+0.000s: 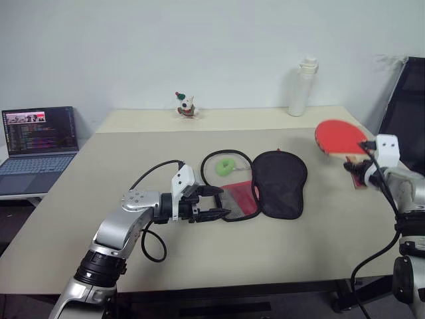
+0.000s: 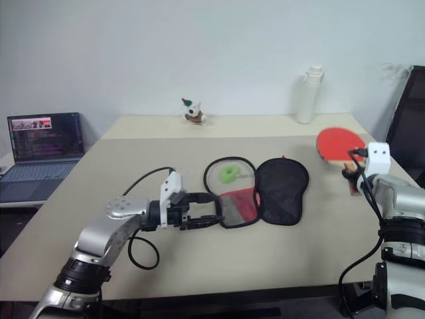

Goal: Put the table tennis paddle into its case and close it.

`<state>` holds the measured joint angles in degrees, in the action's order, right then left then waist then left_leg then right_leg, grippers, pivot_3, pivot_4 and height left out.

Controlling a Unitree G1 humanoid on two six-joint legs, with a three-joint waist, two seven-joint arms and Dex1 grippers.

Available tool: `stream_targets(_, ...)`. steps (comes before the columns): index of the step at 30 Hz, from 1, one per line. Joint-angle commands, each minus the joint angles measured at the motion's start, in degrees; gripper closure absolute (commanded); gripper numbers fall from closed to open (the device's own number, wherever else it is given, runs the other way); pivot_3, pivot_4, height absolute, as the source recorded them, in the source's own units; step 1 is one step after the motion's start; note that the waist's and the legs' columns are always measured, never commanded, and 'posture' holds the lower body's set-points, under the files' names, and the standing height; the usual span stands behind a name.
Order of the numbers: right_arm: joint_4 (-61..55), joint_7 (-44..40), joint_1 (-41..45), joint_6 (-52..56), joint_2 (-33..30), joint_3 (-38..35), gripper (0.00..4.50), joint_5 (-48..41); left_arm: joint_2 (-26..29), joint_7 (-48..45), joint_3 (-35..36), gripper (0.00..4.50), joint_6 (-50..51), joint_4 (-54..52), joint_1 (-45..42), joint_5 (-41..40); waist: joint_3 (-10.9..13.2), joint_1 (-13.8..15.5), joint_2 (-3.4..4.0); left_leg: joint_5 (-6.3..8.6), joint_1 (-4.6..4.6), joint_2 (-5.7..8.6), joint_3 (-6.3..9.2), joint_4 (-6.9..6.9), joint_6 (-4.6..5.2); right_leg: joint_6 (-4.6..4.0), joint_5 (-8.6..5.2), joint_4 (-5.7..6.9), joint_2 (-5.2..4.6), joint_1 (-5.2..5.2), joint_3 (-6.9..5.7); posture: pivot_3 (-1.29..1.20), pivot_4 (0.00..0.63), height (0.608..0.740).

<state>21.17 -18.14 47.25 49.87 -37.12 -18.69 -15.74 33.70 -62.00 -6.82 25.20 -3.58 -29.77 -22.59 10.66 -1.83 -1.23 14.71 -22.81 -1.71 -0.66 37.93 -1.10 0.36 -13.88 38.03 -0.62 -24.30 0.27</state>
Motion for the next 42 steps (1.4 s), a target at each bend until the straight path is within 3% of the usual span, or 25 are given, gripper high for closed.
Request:
stream_targets(1,-12.85,3.93,0.29,7.41,5.38,-1.89,3.41,-4.56,0.49,-0.18,1.34,1.05,-0.56,-1.51,-0.2,-0.6,0.0,-0.03,0.0,0.0,0.0,0.0,0.0,0.01,0.0,0.03,-0.02,0.01,0.0,0.0,0.0,0.0,0.15,0.74)
stream_targets(6,-28.85,12.79,-3.3,17.52,21.38,-1.62,3.41,-7.46,0.53,-0.4,1.29,1.05,-1.41,-0.51,-0.21,-0.17,-0.01,-0.02,0.01,0.0,0.04,-0.13,0.04,0.0,0.0,0.01,-0.01,0.15,0.13,-0.06,0.04,0.0,0.15,0.74)
stream_targets(12,-33.49,17.47,-6.71,17.88,30.03,1.71,3.41,-5.85,0.09,0.09,1.05,1.05,-2.1,-0.11,0.02,0.13,0.0,0.81,0.03,0.0,-0.14,-0.05,0.09,0.04,0.0,0.0,0.04,0.07,-0.15,-0.11,-0.07,0.0,0.15,0.74)
stream_targets(26,-21.34,19.42,-8.87,7.98,29.79,3.36,3.41,-0.61,-0.02,0.76,1.26,1.05,-2.44,-0.49,1.14,0.08,0.0,0.11,0.02,0.0,-0.11,0.07,-0.05,0.03,0.0,0.21,0.09,0.01,-0.2,-0.1,0.06,0.0,0.15,0.74)
stream_targets(41,-18.75,23.29,-9.16,5.89,31.54,2.55,3.41,1.1,-0.08,1.12,0.99,1.05,-2.43,-0.38,1.22,-0.06,0.0,0.01,0.02,0.0,-0.09,0.05,-0.05,0.03,0.0,0.2,0.09,0.01,-0.11,-0.1,0.08,0.0,0.15,0.74)
stream_targets(42,-18.82,23.77,-9.19,5.72,31.79,2.4,3.06,1.16,-0.08,1.09,0.98,1.05,-2.51,-0.32,1.25,-0.03,0.0,0.02,0.02,0.0,-0.09,0.05,-0.05,0.03,0.0,0.2,0.09,0.01,-0.11,-0.1,0.08,0.0,0.15,0.74)
